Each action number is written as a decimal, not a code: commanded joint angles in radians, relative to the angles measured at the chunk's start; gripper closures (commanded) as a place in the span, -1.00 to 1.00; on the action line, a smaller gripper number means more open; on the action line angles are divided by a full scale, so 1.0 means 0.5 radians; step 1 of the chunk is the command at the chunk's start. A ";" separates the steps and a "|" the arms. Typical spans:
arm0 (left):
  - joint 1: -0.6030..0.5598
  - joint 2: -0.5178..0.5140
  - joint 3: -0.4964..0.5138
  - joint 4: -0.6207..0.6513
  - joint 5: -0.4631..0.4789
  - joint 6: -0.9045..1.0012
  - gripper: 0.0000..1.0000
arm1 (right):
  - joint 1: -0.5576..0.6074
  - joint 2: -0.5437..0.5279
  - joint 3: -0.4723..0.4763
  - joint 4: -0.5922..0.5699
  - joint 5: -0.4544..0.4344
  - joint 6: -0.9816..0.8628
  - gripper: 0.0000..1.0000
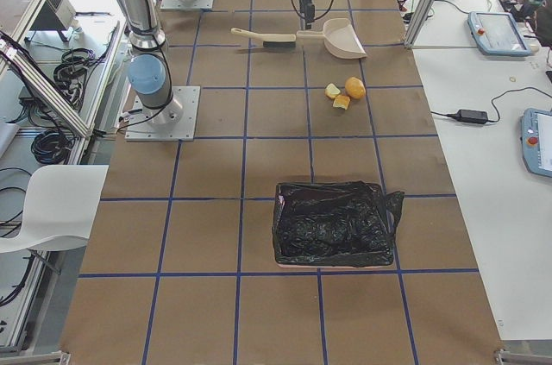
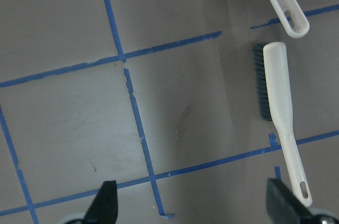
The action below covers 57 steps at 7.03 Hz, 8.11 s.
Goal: Sweep and dump trash in nearest bin
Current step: 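Reach the left gripper to the brush handle while the right gripper reaches the dustpan handle, then close the left gripper on the brush handle while the right gripper grasps the dustpan handle, then lift the brush with the left gripper and move it toward the pink bin, then carry the dustpan with the right gripper past the food chunks, farther side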
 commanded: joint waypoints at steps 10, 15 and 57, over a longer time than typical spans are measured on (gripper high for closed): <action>-0.678 -0.239 -0.679 0.897 -0.087 -1.168 -0.94 | 0.270 0.436 0.075 -0.589 -0.006 0.296 -1.00; -0.823 -0.463 -0.676 1.076 0.044 -1.109 -0.94 | 0.273 0.436 0.075 -0.589 0.000 0.299 -1.00; 0.337 -0.071 0.456 -0.411 -0.026 -0.250 1.00 | 0.320 0.467 0.204 -0.841 0.059 0.103 0.94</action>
